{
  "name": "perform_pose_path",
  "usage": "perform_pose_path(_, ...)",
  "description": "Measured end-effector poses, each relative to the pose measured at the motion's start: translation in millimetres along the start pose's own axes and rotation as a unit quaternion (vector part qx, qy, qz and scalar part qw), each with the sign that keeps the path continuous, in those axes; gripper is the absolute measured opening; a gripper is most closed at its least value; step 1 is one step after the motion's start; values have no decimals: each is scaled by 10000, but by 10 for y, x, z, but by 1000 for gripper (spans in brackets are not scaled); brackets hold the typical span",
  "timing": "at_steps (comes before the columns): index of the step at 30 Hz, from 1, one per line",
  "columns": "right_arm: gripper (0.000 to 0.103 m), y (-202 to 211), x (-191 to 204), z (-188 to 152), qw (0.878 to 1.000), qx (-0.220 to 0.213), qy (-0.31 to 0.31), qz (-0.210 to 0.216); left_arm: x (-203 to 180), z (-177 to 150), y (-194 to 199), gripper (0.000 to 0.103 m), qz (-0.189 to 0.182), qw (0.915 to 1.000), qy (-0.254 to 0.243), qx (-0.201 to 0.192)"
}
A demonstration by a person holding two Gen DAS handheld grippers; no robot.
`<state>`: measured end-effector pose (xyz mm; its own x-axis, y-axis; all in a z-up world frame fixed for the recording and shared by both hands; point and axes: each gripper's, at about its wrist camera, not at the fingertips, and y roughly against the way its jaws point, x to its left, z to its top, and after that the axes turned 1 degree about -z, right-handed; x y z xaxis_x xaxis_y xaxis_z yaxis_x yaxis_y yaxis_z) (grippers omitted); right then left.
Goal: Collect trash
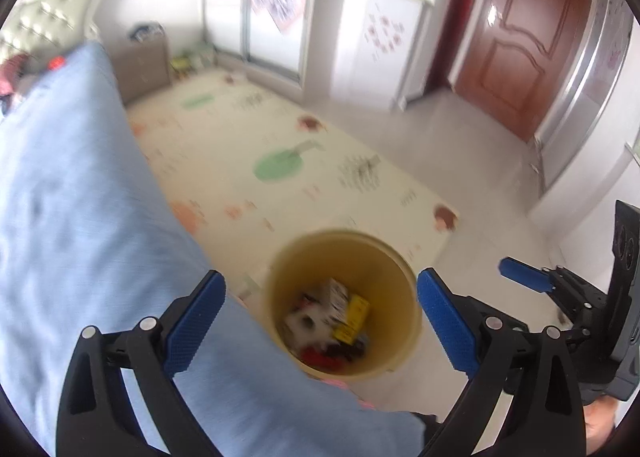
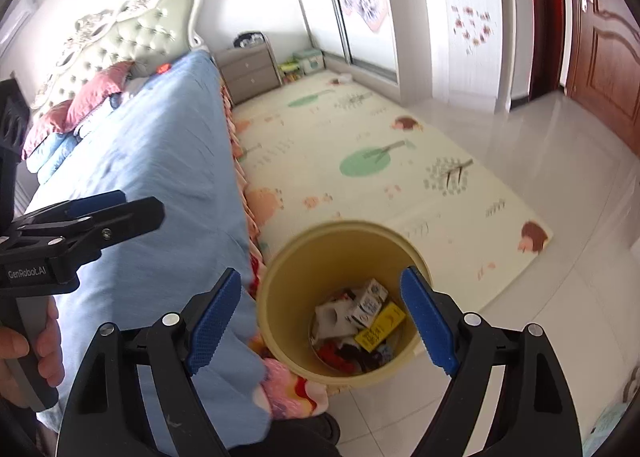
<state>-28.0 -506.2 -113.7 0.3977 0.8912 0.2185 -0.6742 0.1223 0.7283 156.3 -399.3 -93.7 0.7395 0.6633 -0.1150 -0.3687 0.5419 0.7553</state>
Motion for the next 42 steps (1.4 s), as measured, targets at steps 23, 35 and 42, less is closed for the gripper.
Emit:
perform_pose_path(23,83,306,2405,-114,9752,-951,1483,1343,1686,-1160,2123,96,2111,9523,1243,-1823)
perform_pose_path(35,84,301,3420,-372,9584,-1103,1933,1789,2313,-1771,2716,97,2835,9205,1808,-1990)
perform_pose_path(42,87,304,3632,-390,9544,-1149,2034,1858,2410,-1853,2873,99,3054,9085,1858,-2166)
